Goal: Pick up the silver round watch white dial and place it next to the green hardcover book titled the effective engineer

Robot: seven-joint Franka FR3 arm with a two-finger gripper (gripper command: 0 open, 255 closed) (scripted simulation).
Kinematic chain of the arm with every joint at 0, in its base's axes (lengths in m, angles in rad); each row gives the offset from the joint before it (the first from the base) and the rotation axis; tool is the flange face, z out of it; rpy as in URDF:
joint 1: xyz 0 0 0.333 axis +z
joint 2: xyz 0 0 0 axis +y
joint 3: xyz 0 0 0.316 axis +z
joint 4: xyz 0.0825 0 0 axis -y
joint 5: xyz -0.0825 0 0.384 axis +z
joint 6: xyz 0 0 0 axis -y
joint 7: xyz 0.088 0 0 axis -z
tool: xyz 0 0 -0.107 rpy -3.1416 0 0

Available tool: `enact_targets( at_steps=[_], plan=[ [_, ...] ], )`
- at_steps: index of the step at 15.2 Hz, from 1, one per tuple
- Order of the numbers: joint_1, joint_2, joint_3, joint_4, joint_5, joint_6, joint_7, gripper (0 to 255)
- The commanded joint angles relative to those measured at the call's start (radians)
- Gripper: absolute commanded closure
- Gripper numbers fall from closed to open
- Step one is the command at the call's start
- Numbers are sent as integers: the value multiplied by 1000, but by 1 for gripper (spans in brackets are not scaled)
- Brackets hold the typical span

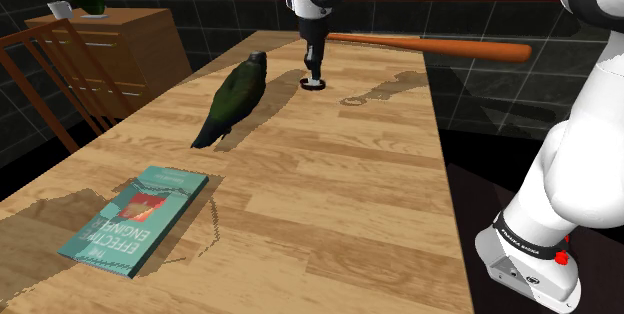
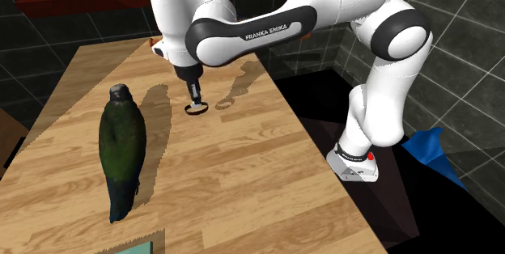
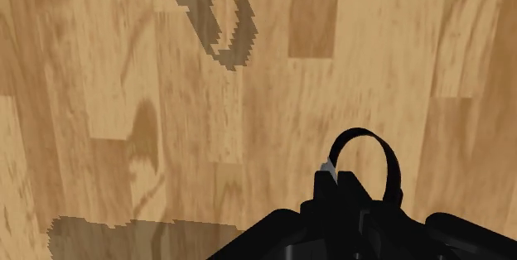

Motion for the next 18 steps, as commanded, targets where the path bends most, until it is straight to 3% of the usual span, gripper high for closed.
enact_targets(
  at_steps=[1,11,18],
  plan=[
    [0,1,0,30,0,-29,-2,255],
    [113,-10,93,34,-14,-66,203,255],
    [206,37,165,98,-31,-103,364,255]
  ],
)
